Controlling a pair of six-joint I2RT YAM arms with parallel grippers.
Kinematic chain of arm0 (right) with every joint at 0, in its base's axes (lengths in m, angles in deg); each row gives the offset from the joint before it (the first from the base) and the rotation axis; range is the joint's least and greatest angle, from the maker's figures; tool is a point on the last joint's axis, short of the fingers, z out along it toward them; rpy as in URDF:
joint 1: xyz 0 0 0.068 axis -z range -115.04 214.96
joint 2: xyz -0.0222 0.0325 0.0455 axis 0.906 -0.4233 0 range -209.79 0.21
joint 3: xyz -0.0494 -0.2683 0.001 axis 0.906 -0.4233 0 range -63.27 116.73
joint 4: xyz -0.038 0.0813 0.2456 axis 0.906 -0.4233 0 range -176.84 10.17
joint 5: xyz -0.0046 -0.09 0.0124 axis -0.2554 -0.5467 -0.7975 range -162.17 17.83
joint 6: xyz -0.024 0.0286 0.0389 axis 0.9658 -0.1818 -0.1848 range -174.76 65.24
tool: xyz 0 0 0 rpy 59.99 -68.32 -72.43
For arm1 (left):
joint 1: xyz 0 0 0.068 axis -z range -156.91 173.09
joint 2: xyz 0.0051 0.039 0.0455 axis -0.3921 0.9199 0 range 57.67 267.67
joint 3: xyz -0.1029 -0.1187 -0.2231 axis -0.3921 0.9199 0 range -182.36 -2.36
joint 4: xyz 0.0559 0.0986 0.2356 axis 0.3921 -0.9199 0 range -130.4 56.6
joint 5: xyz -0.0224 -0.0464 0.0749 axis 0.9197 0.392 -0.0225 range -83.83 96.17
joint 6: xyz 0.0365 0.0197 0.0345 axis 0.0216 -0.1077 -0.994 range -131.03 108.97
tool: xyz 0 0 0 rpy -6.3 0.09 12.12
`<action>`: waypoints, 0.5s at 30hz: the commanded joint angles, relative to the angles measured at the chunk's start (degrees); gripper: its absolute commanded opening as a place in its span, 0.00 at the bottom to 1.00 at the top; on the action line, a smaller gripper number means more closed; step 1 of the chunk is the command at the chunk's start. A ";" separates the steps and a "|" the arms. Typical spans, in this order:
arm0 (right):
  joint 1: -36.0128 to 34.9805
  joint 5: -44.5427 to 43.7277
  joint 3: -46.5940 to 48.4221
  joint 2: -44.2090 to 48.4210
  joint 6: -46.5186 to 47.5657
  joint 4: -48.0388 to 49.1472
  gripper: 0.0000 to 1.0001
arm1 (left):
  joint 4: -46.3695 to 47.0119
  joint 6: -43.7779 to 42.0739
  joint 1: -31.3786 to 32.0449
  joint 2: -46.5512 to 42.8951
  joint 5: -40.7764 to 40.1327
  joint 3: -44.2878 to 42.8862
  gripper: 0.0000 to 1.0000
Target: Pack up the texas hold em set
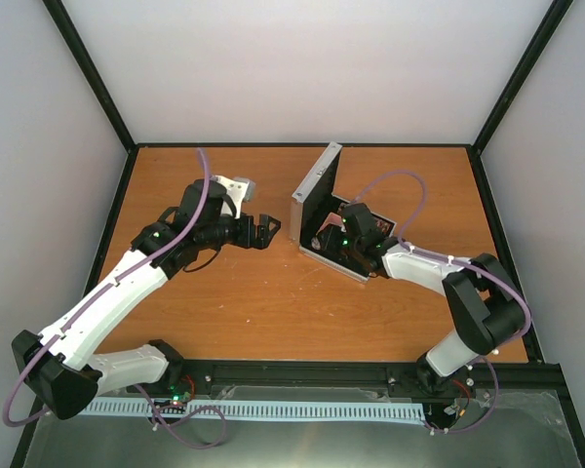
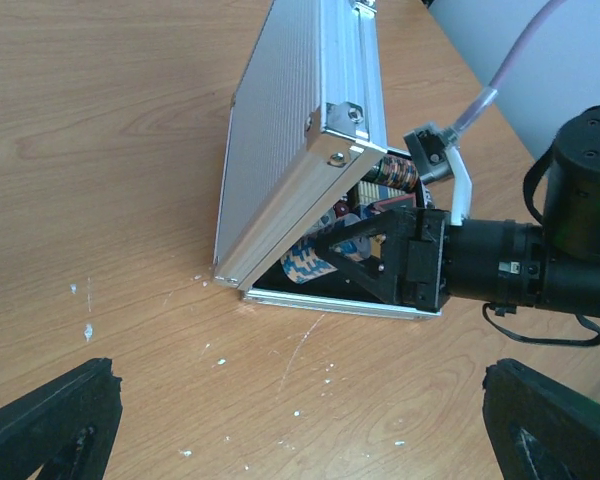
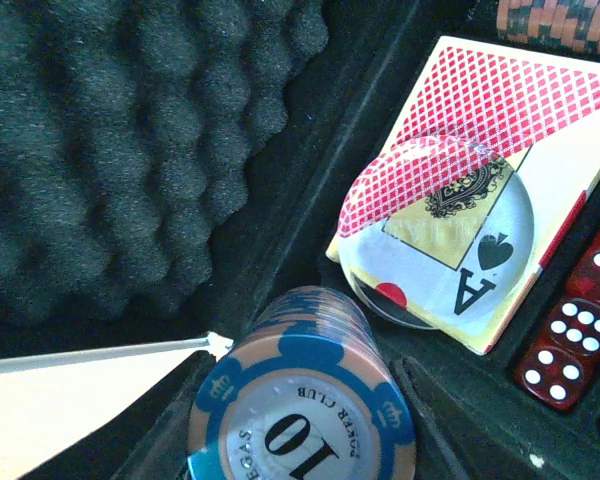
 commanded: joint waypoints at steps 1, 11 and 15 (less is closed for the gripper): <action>-0.55 -1.70 2.11 -1.29 -0.52 6.31 0.37 | 1.27 -4.11 -0.33 -1.47 1.39 -0.34 1.00; -1.15 0.05 1.93 -3.49 -1.71 7.53 0.37 | 2.64 -4.89 -0.30 -1.05 2.43 0.84 1.00; -1.58 0.34 2.48 -4.94 -1.40 6.84 0.40 | 2.57 -5.54 -0.33 -1.17 2.33 1.14 1.00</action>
